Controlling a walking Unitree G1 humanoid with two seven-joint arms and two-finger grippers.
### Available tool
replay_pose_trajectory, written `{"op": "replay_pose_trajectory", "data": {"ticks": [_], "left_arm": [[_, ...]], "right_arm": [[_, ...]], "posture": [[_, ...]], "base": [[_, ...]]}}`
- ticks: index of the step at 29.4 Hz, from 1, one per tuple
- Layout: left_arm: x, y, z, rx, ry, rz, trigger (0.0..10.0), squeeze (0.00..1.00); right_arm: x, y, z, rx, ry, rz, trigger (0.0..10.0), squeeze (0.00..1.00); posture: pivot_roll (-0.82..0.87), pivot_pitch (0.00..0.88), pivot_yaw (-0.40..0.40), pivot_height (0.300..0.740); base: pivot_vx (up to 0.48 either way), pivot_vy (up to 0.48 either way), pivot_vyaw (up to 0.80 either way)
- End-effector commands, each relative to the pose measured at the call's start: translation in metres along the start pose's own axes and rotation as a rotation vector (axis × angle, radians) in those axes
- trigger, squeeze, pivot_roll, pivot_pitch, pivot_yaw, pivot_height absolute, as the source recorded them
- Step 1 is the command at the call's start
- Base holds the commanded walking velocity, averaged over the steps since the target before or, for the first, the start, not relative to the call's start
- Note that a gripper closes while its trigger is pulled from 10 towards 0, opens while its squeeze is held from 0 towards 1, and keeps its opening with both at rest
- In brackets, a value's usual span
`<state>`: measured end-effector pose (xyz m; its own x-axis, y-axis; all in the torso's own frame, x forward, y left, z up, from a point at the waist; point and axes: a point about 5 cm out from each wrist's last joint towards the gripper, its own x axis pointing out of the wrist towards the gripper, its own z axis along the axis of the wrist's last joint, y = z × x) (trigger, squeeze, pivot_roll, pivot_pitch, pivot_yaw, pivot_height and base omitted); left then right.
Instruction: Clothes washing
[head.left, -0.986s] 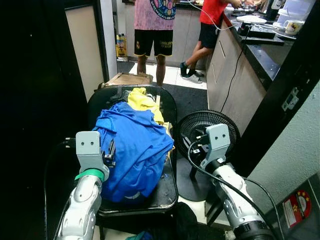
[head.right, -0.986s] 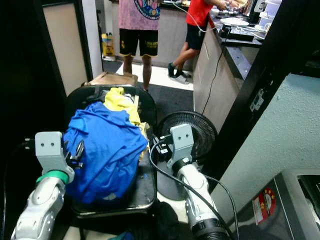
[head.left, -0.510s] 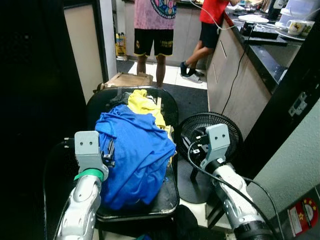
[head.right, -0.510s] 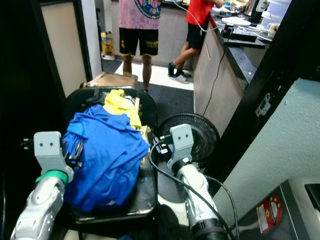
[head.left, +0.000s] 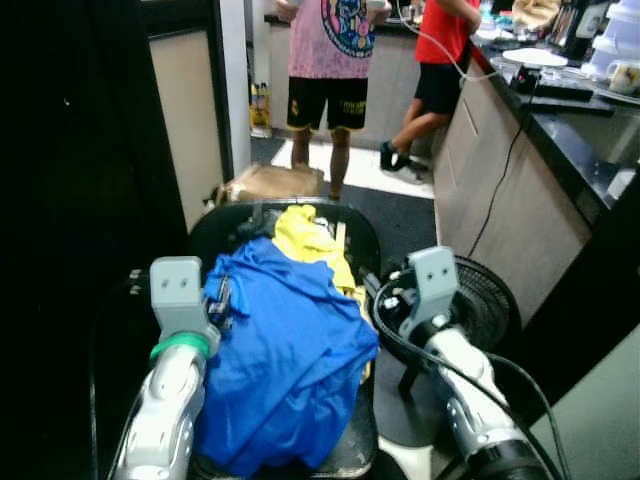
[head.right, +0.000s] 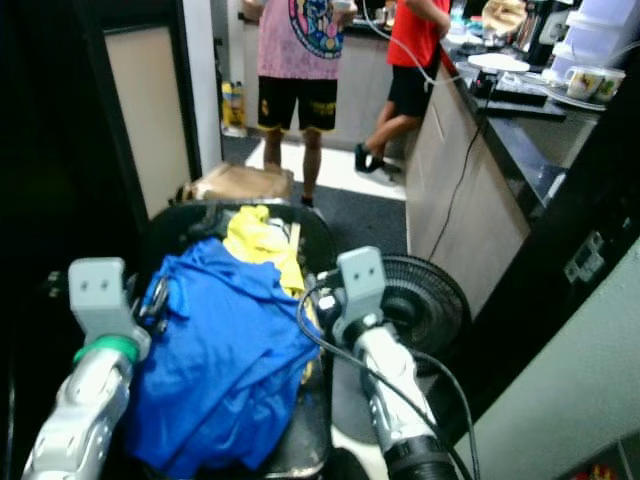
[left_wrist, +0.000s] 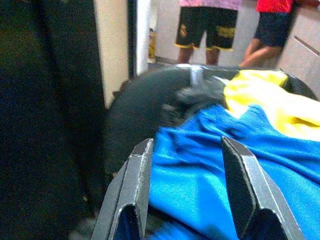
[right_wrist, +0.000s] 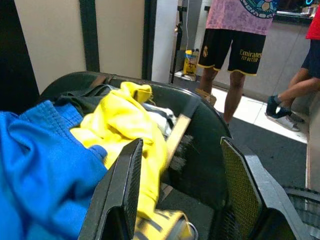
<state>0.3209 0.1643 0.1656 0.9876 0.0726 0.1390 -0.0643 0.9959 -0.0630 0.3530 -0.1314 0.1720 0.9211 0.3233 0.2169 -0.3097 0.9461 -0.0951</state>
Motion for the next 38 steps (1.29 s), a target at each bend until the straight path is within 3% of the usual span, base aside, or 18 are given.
{"op": "replay_pose_trajectory", "data": {"ticks": [1,11,16,20,23,27,30,32,34,38], "left_arm": [[-0.001,0.002,-0.004,0.001,0.016,0.006,10.0,0.00],[0.000,0.004,-0.005,-0.002,0.021,0.025,10.0,0.00],[0.003,0.007,0.006,0.024,-0.058,0.007,10.0,0.00],[0.004,0.007,0.013,-0.005,-0.092,-0.008,10.0,0.00],[0.004,0.004,0.025,-0.020,-0.165,-0.082,10.0,0.00],[-0.002,-0.004,0.035,0.060,-0.234,-0.260,10.0,0.00],[-0.005,-0.006,0.036,0.076,-0.235,-0.309,10.0,0.00],[-0.014,-0.012,0.032,0.098,-0.192,-0.453,10.0,0.00],[-0.014,-0.012,0.032,0.098,-0.192,-0.453,10.0,0.00],[-0.022,-0.018,0.024,0.113,-0.128,-0.559,10.0,0.00]], "right_arm": [[-0.001,0.004,-0.005,0.009,0.016,0.010,10.0,0.00],[0.001,0.003,-0.002,0.011,0.009,-0.004,10.0,0.00],[0.003,0.004,0.003,0.048,-0.016,-0.003,10.0,0.00],[0.003,0.005,0.005,0.061,-0.026,0.013,10.0,0.00],[0.003,0.009,0.008,0.043,-0.035,0.054,10.0,0.00],[-0.002,0.015,0.012,0.002,-0.040,0.145,10.0,0.00],[-0.005,0.017,0.012,-0.016,-0.039,0.179,10.0,0.00],[-0.012,0.018,0.009,-0.058,-0.025,0.218,10.0,0.00],[-0.012,0.018,0.009,-0.058,-0.025,0.218,10.0,0.00],[-0.015,0.015,0.006,-0.071,-0.012,0.213,10.0,0.00]], "posture": [[0.01,0.051,0.008,0.740],[0.01,0.051,0.007,0.740],[0.01,0.052,0.003,0.740],[0.00,0.052,0.003,0.740],[0.00,0.052,0.003,0.740],[0.00,0.052,0.000,0.740],[0.00,0.051,0.000,0.740],[-0.01,0.049,-0.001,0.740],[-0.01,0.049,-0.001,0.740],[-0.01,0.048,-0.001,0.740]], "base": [[0.394,0.000,0.00],[0.101,0.000,0.00],[0.000,0.000,0.00],[0.000,0.000,0.00],[0.000,0.000,0.00],[0.000,0.000,0.00],[0.000,0.000,0.00],[0.000,0.000,0.00],[0.000,0.000,0.00],[0.000,0.000,0.00]]}}
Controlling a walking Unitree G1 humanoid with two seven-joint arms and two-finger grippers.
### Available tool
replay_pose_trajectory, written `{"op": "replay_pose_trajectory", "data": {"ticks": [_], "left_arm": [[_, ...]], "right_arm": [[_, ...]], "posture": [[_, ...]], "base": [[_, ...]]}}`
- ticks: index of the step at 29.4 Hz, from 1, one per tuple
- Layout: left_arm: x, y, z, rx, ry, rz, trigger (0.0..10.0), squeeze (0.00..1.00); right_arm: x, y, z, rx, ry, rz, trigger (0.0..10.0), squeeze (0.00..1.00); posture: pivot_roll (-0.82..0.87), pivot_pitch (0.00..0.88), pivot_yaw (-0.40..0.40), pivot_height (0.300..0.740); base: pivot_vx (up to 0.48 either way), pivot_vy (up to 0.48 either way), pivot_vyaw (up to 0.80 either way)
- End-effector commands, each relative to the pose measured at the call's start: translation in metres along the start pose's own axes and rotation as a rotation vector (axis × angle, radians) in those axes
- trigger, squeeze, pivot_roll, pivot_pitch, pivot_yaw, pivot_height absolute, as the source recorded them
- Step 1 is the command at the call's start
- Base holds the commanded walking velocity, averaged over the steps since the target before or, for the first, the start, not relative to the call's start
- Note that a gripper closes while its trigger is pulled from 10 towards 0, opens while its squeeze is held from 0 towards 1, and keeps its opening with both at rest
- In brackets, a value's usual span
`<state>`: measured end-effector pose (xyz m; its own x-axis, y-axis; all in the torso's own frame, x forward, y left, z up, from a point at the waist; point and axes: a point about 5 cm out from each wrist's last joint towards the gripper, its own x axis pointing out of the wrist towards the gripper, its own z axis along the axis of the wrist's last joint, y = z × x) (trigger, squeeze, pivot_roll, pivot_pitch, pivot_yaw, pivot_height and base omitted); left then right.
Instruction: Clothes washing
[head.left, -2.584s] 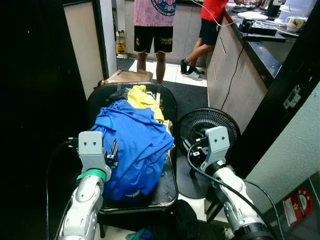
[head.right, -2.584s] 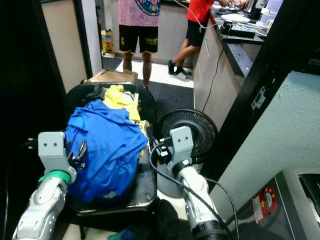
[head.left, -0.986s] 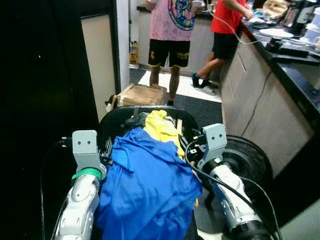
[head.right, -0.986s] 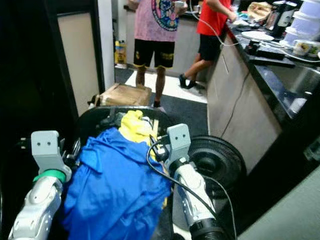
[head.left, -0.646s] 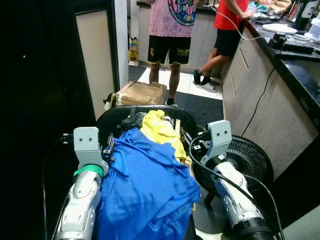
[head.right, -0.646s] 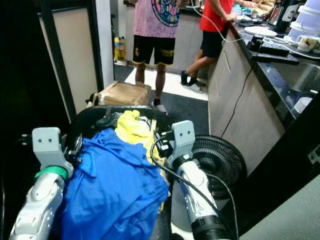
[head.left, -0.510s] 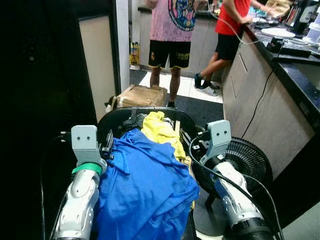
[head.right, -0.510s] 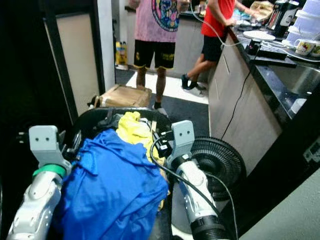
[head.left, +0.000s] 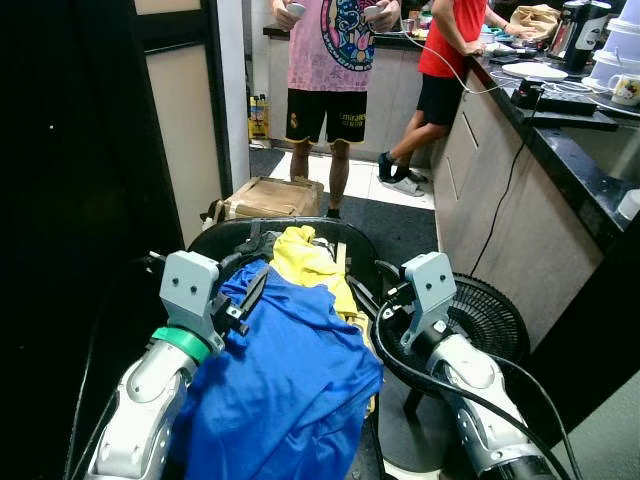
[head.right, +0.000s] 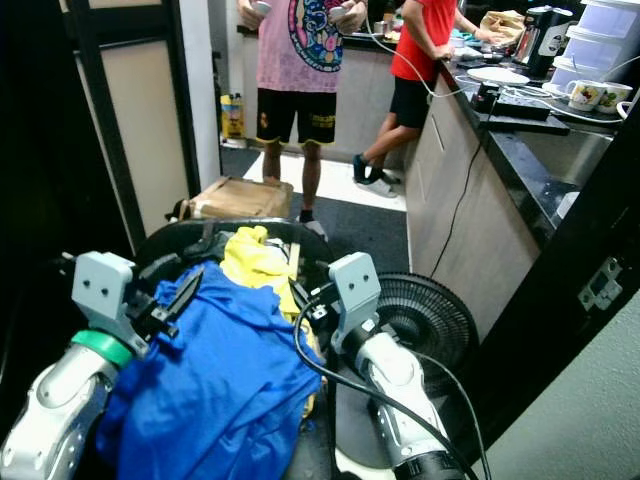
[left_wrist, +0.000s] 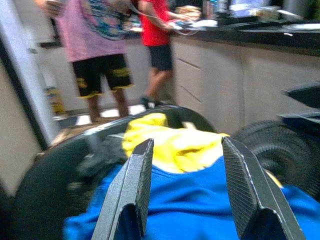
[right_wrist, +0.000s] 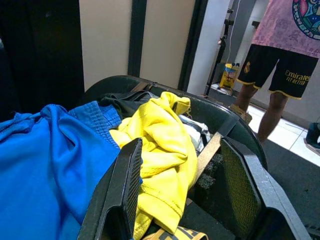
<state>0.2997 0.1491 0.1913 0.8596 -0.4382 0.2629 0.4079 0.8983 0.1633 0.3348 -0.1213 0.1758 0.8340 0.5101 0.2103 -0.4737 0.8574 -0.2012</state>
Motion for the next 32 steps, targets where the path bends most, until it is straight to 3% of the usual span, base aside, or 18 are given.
{"op": "replay_pose_trajectory", "data": {"ticks": [1,3,4,6,7,8,11,17,18,19,20,21,26,28,30,31,32], "left_arm": [[-0.002,-0.004,-0.003,-0.013,0.019,-0.033,10.0,0.00],[-0.001,-0.011,-0.010,0.015,0.069,-0.065,10.0,0.00],[0.002,-0.014,-0.021,0.029,0.145,-0.041,10.0,1.00],[0.002,-0.014,-0.021,0.029,0.145,-0.041,10.0,1.00],[0.005,-0.020,-0.029,0.011,0.205,-0.031,10.0,1.00],[0.005,-0.020,-0.029,0.011,0.205,-0.031,10.0,1.00],[0.006,-0.032,-0.037,-0.091,0.351,-0.022,10.0,1.00],[0.003,-0.033,-0.042,-0.182,0.449,0.036,10.0,1.00],[-0.001,-0.032,-0.045,-0.234,0.505,0.046,10.0,0.77],[-0.003,-0.033,-0.047,-0.259,0.537,0.035,10.0,0.64],[-0.003,-0.033,-0.047,-0.259,0.537,0.035,10.0,0.64],[-0.006,-0.036,-0.049,-0.277,0.562,0.017,10.0,0.00],[-0.008,-0.040,-0.051,-0.247,0.580,0.008,10.0,0.00],[-0.008,-0.039,-0.053,-0.014,0.561,0.006,10.0,0.00],[-0.008,-0.039,-0.053,-0.014,0.561,0.006,10.0,0.00],[-0.007,-0.037,-0.054,0.106,0.544,0.012,10.0,0.00],[-0.007,-0.037,-0.054,0.106,0.544,0.012,10.0,0.00]], "right_arm": [[-0.002,0.001,-0.002,-0.005,0.013,0.008,10.0,0.00],[-0.002,-0.001,-0.003,-0.005,0.015,-0.003,10.0,0.00],[-0.001,-0.002,-0.002,-0.005,0.014,-0.009,10.0,0.00],[-0.001,-0.002,-0.002,-0.005,0.014,-0.009,10.0,0.00],[0.000,-0.002,-0.002,-0.007,0.014,-0.012,10.0,0.00],[0.000,-0.002,-0.002,-0.007,0.014,-0.012,10.0,0.00],[-0.001,-0.003,-0.002,-0.009,0.017,-0.012,10.0,0.00],[0.000,-0.001,-0.002,-0.006,0.023,-0.005,10.0,0.00],[0.000,0.000,-0.001,-0.008,0.024,0.003,10.0,0.00],[0.001,0.001,-0.001,-0.009,0.025,0.005,10.0,0.00],[0.001,0.001,-0.001,-0.009,0.025,0.005,10.0,0.00],[0.001,0.001,-0.001,-0.010,0.025,0.008,10.0,0.00],[0.001,0.001,0.000,-0.014,0.025,0.011,10.0,0.00],[0.002,0.002,0.000,-0.019,0.026,0.015,10.0,0.00],[0.002,0.002,0.000,-0.019,0.026,0.015,10.0,0.00],[0.002,0.002,0.000,-0.024,0.027,0.017,10.0,0.00],[0.002,0.002,0.000,-0.024,0.027,0.017,10.0,0.00]], "posture": [[-0.01,0.048,-0.001,0.740],[-0.01,0.043,-0.001,0.740],[-0.01,0.040,0.001,0.740],[-0.01,0.040,0.001,0.740],[-0.02,0.034,0.002,0.740],[-0.02,0.034,0.002,0.740],[-0.02,0.031,0.002,0.740],[-0.01,0.032,0.000,0.740],[-0.01,0.033,-0.001,0.740],[-0.01,0.034,-0.002,0.740],[-0.01,0.034,-0.002,0.740],[-0.01,0.034,-0.002,0.740],[-0.01,0.036,-0.002,0.740],[-0.01,0.039,-0.002,0.740],[-0.01,0.039,-0.002,0.740],[-0.01,0.040,-0.002,0.740],[-0.01,0.040,-0.002,0.740]], "base": [[0.000,0.000,0.00],[0.000,0.000,0.00],[0.000,0.000,0.00],[0.000,0.000,0.00],[0.000,0.000,0.00],[0.000,0.000,0.00],[0.000,0.000,0.00],[0.000,0.000,0.00],[0.000,0.000,0.00],[0.000,0.000,0.00],[0.000,0.000,0.00],[0.000,0.000,0.00],[0.000,0.000,0.00],[0.000,0.000,0.00],[0.000,0.000,0.00],[0.000,0.000,0.00],[0.000,0.000,0.00]]}}
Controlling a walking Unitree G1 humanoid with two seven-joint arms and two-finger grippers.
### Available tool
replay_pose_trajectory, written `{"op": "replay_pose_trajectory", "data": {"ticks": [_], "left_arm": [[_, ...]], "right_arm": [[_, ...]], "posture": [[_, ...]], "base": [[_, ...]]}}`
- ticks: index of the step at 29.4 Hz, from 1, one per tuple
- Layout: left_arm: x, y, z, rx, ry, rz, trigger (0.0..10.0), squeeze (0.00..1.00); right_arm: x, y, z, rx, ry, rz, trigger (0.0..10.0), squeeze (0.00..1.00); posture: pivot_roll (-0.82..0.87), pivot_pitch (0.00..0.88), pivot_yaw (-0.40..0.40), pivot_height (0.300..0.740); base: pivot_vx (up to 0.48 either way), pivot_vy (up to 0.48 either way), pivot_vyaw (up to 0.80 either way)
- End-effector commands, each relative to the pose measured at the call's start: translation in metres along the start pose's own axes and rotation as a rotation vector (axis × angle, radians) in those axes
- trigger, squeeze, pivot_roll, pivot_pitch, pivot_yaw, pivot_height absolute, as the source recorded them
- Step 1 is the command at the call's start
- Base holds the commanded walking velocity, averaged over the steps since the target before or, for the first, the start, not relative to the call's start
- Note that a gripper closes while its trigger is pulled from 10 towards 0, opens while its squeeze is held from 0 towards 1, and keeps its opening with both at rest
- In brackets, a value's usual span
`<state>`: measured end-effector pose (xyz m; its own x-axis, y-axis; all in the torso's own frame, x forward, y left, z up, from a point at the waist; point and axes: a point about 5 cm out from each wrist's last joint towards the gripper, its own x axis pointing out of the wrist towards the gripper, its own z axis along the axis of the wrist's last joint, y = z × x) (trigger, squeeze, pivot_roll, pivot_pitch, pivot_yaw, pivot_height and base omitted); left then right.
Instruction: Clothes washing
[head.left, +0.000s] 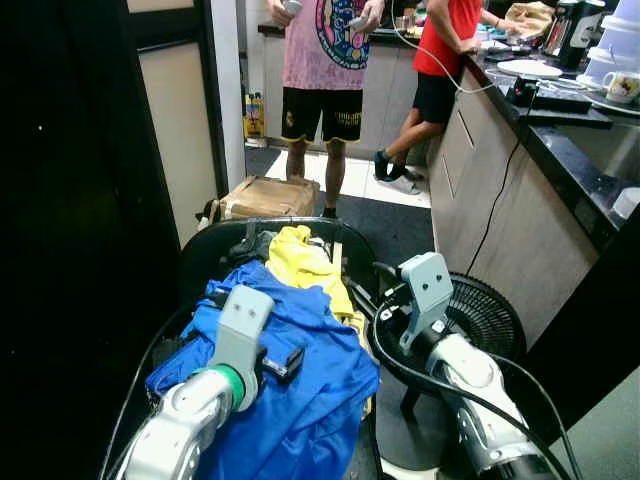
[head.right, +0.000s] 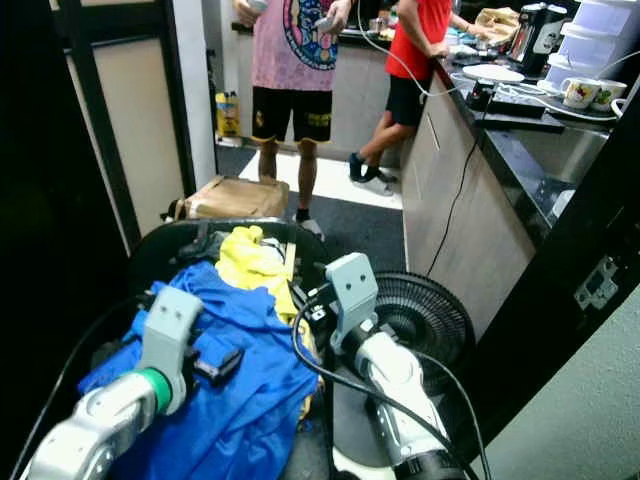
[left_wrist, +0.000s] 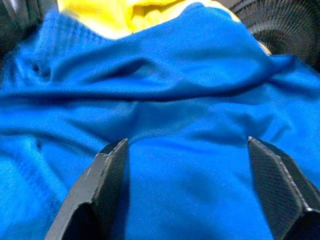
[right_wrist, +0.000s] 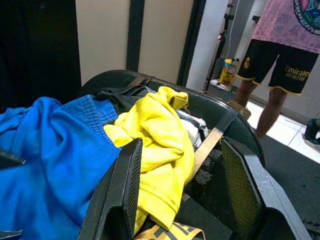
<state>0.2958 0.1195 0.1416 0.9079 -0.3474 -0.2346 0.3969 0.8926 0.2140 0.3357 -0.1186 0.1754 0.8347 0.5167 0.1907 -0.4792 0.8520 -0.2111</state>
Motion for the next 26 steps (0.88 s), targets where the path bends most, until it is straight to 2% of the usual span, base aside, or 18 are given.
{"op": "replay_pose_trajectory", "data": {"ticks": [1,2,4,7,14,15,17,18,26], "left_arm": [[0.0008,-0.0009,-0.0097,0.051,0.031,0.017,10.0,0.00],[0.0007,-0.0005,-0.0118,0.115,0.047,0.033,10.0,0.00],[0.0007,-0.0005,-0.0118,0.115,0.047,0.033,10.0,0.00],[-0.0009,-0.0007,-0.0164,0.146,0.104,0.041,10.0,0.00],[-0.0031,-0.0006,-0.0151,0.149,0.111,0.020,10.0,0.00],[-0.0034,-0.0007,-0.0148,0.160,0.106,0.010,3.2,0.00],[-0.0034,-0.0007,-0.0148,0.160,0.106,0.010,3.2,0.00],[-0.0040,-0.0005,-0.0154,0.174,0.107,0.000,0.0,0.00],[-0.0046,0.0027,-0.0163,0.190,0.105,0.000,0.0,0.00]], "right_arm": [[0.0000,-0.0003,0.0007,-0.015,0.008,0.008,10.0,0.00],[0.0003,-0.0002,0.0011,-0.019,0.009,0.009,10.0,0.00],[0.0003,-0.0002,0.0011,-0.019,0.009,0.009,10.0,0.00],[0.0005,-0.0006,0.0017,-0.026,0.010,0.011,10.0,0.00],[0.0011,-0.0012,0.0026,-0.032,0.009,0.010,10.0,0.00],[0.0013,-0.0014,0.0028,-0.035,0.009,0.009,10.0,0.00],[0.0013,-0.0014,0.0028,-0.035,0.009,0.009,10.0,0.00],[0.0015,-0.0017,0.0030,-0.036,0.007,0.006,10.0,0.00],[0.0025,-0.0023,0.0033,-0.037,0.006,0.000,10.0,0.00]], "posture": [[-0.01,0.040,-0.002,0.740],[-0.01,0.043,-0.002,0.740],[-0.01,0.043,-0.002,0.740],[-0.01,0.045,-0.003,0.740],[-0.01,0.051,-0.003,0.740],[-0.01,0.052,-0.002,0.740],[-0.01,0.052,-0.002,0.740],[-0.01,0.055,-0.002,0.740],[-0.01,0.058,-0.002,0.740]], "base": [[0.000,0.000,0.00],[0.000,0.000,0.00],[0.000,0.000,0.00],[0.000,0.000,0.00],[0.000,0.000,0.00],[0.000,0.000,0.00],[0.000,0.000,0.00],[0.000,0.000,0.00],[0.000,0.000,0.00]]}}
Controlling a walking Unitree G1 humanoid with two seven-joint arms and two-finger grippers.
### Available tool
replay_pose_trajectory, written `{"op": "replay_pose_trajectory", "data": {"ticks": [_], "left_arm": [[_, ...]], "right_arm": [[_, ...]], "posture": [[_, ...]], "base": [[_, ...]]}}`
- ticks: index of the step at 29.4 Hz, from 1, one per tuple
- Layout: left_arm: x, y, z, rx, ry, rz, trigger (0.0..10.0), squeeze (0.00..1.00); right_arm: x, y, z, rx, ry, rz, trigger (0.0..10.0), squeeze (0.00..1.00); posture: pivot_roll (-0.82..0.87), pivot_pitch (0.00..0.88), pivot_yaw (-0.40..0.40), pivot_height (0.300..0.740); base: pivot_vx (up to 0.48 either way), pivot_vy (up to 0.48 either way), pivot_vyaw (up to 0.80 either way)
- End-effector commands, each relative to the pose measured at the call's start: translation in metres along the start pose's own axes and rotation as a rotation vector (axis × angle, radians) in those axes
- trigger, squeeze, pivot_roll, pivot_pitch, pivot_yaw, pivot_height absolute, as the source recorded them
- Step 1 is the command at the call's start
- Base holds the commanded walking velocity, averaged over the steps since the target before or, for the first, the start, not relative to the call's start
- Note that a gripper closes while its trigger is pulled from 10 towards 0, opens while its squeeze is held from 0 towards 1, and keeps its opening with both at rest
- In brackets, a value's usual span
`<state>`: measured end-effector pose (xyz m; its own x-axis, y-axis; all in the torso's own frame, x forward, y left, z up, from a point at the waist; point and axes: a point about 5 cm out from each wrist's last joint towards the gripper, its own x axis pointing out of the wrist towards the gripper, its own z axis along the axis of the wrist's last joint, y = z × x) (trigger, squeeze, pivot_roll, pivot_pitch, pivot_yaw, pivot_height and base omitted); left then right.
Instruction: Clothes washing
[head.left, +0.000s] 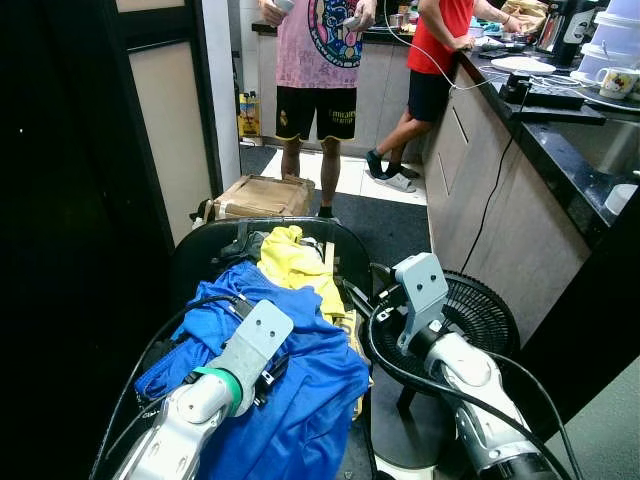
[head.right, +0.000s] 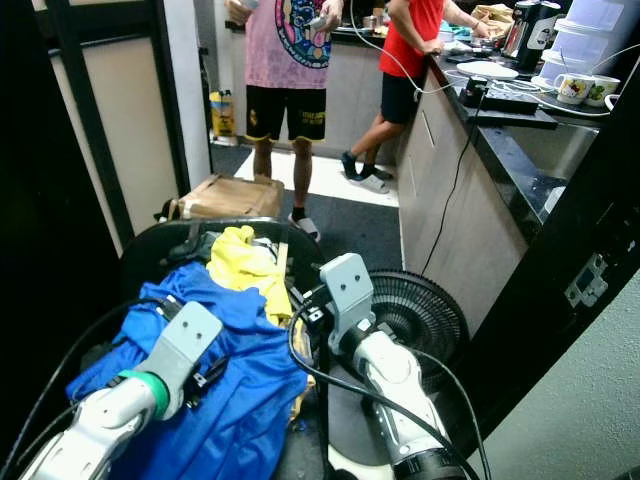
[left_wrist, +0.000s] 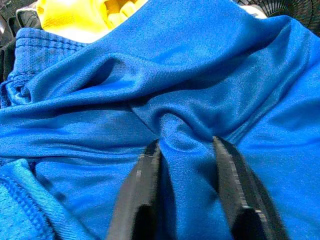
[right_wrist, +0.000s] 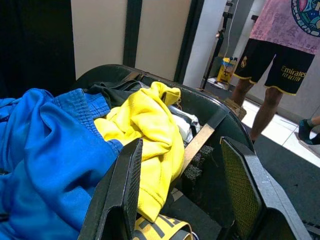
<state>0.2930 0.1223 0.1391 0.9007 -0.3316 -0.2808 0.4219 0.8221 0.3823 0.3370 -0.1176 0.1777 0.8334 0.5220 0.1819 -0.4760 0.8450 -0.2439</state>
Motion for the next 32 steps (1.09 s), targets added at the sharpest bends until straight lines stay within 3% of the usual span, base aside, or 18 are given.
{"op": "replay_pose_trajectory", "data": {"ticks": [1,7,12,13,14,16,17,18,21,22,23,24,25,26,27,28,30,32], "left_arm": [[-0.001,0.001,-0.013,0.007,0.055,0.003,0.0,0.00],[-0.002,0.005,-0.008,-0.004,0.031,0.016,0.0,0.00],[-0.003,0.007,0.008,-0.118,-0.058,-0.004,0.0,0.00],[-0.004,0.009,0.023,-0.192,-0.147,-0.012,0.0,0.00],[-0.004,0.009,0.023,-0.192,-0.147,-0.012,0.0,0.00],[-0.011,0.016,0.063,-0.397,-0.408,-0.041,0.0,0.00],[-0.011,0.016,0.063,-0.397,-0.408,-0.041,0.0,0.00],[-0.017,0.021,0.080,-0.468,-0.530,-0.054,0.0,0.00],[-0.017,0.021,0.080,-0.468,-0.530,-0.054,0.0,0.00],[-0.026,0.028,0.101,-0.580,-0.684,-0.079,0.0,0.00],[-0.026,0.028,0.101,-0.580,-0.684,-0.079,0.0,0.00],[-0.037,0.034,0.119,-0.653,-0.826,-0.116,0.0,0.00],[-0.037,0.034,0.119,-0.653,-0.826,-0.116,0.0,0.00],[-0.048,0.036,0.131,-0.721,-0.951,-0.179,0.0,0.00],[-0.048,0.036,0.131,-0.721,-0.951,-0.179,0.0,0.00],[-0.058,0.037,0.138,-0.771,-1.039,-0.223,0.0,0.00],[-0.064,0.039,0.142,-0.813,-1.098,-0.255,0.0,0.00],[-0.064,0.039,0.142,-0.813,-1.098,-0.255,0.0,0.00]], "right_arm": [[0.001,-0.002,0.001,-0.004,-0.002,-0.009,10.0,0.00],[0.001,-0.003,0.001,-0.003,-0.003,-0.012,10.0,0.00],[0.001,-0.003,0.001,0.001,-0.004,-0.015,10.0,0.00],[0.001,-0.003,0.002,0.013,-0.008,-0.023,10.0,0.00],[0.001,-0.003,0.002,0.013,-0.008,-0.023,10.0,0.00],[0.002,-0.005,0.005,0.037,-0.021,-0.045,10.0,0.00],[0.002,-0.005,0.005,0.037,-0.021,-0.045,10.0,0.00],[0.003,-0.007,0.006,0.051,-0.030,-0.057,10.0,0.00],[0.003,-0.007,0.006,0.051,-0.030,-0.057,10.0,0.00],[0.004,-0.009,0.008,0.068,-0.038,-0.075,10.0,0.00],[0.004,-0.009,0.008,0.068,-0.038,-0.075,10.0,0.00],[0.004,-0.011,0.009,0.077,-0.043,-0.086,10.0,0.00],[0.004,-0.011,0.009,0.077,-0.043,-0.086,10.0,0.00],[0.004,-0.012,0.009,0.086,-0.047,-0.099,10.0,0.00],[0.004,-0.012,0.009,0.086,-0.047,-0.099,10.0,0.00],[0.004,-0.014,0.010,0.094,-0.051,-0.111,10.0,0.00],[0.004,-0.015,0.011,0.105,-0.057,-0.127,10.0,0.00],[0.004,-0.015,0.011,0.105,-0.057,-0.127,10.0,0.00]], "posture": [[-0.01,0.059,-0.002,0.740],[-0.01,0.060,-0.002,0.740],[-0.01,0.060,-0.001,0.740],[-0.01,0.060,-0.002,0.740],[-0.01,0.060,-0.002,0.740],[-0.01,0.058,-0.002,0.740],[-0.01,0.058,-0.002,0.740],[-0.01,0.057,-0.002,0.740],[-0.01,0.057,-0.002,0.740],[-0.01,0.056,-0.001,0.740],[-0.01,0.056,-0.001,0.740],[-0.01,0.057,0.000,0.740],[-0.01,0.057,0.000,0.740],[0.00,0.058,0.001,0.740],[0.00,0.058,0.001,0.740],[-0.01,0.057,0.003,0.740],[-0.01,0.057,0.003,0.740],[-0.01,0.057,0.003,0.740]], "base": [[0.000,0.000,0.00],[0.000,0.000,0.00],[0.000,0.000,0.00],[0.000,0.000,0.00],[0.000,0.000,0.00],[0.000,0.000,0.00],[0.000,0.000,0.00],[0.000,0.000,0.00],[0.000,0.000,0.00],[0.000,0.000,0.00],[0.000,0.000,0.00],[0.000,0.000,0.00],[0.000,0.000,0.00],[0.000,0.000,0.00],[0.000,0.000,0.00],[0.000,0.000,0.00],[0.000,0.000,0.00],[0.000,0.000,0.00]]}}
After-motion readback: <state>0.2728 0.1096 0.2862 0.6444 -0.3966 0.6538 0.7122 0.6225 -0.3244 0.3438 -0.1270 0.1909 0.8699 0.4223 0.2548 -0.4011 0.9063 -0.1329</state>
